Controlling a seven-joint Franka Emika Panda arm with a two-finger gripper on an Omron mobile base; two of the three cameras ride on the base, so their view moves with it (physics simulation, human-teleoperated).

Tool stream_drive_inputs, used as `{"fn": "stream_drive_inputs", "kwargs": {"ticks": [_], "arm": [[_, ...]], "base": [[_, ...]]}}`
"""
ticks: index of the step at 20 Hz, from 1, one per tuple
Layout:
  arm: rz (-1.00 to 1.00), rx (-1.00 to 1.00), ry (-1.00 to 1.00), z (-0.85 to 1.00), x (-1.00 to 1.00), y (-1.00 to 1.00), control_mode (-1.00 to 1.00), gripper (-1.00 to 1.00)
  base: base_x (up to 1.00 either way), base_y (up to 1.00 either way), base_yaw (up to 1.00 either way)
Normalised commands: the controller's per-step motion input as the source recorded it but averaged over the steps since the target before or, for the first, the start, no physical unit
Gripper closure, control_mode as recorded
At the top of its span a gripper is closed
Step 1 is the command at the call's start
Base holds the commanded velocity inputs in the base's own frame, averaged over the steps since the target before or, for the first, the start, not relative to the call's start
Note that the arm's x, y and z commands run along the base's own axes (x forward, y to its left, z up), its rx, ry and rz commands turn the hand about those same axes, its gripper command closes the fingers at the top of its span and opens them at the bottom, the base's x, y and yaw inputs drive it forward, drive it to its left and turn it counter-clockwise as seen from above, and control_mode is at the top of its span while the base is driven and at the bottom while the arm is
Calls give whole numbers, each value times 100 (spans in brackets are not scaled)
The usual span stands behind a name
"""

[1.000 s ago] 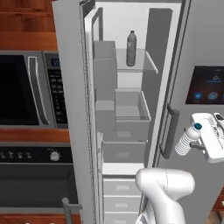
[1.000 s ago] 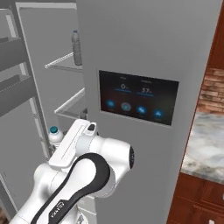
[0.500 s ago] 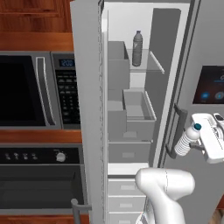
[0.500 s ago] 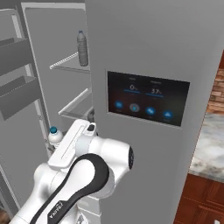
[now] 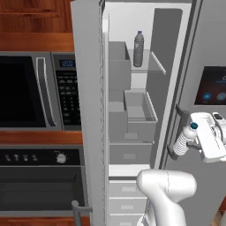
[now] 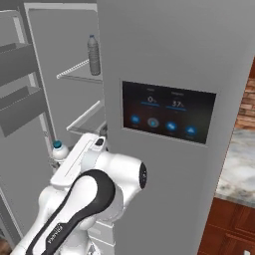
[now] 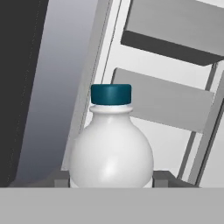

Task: Take the bottled waters from the counter and place them in the freezer to freeze. Close the freezer door after placing the bottles.

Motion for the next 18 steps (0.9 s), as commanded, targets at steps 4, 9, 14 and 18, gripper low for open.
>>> {"fn": "stream_drive_inputs", "kwargs": {"ticks": [4, 9, 14, 18], "arm": [[-45, -15, 9, 9, 50, 66, -100, 100], [-67, -3, 9, -43, 55, 30, -100, 100], [-63, -1, 19, -53, 32, 27, -100, 100], [-41, 2, 14, -44, 13, 39, -100, 100]], "base": [[0, 0, 0], [0, 0, 0], [0, 0, 0], [0, 0, 0]]}}
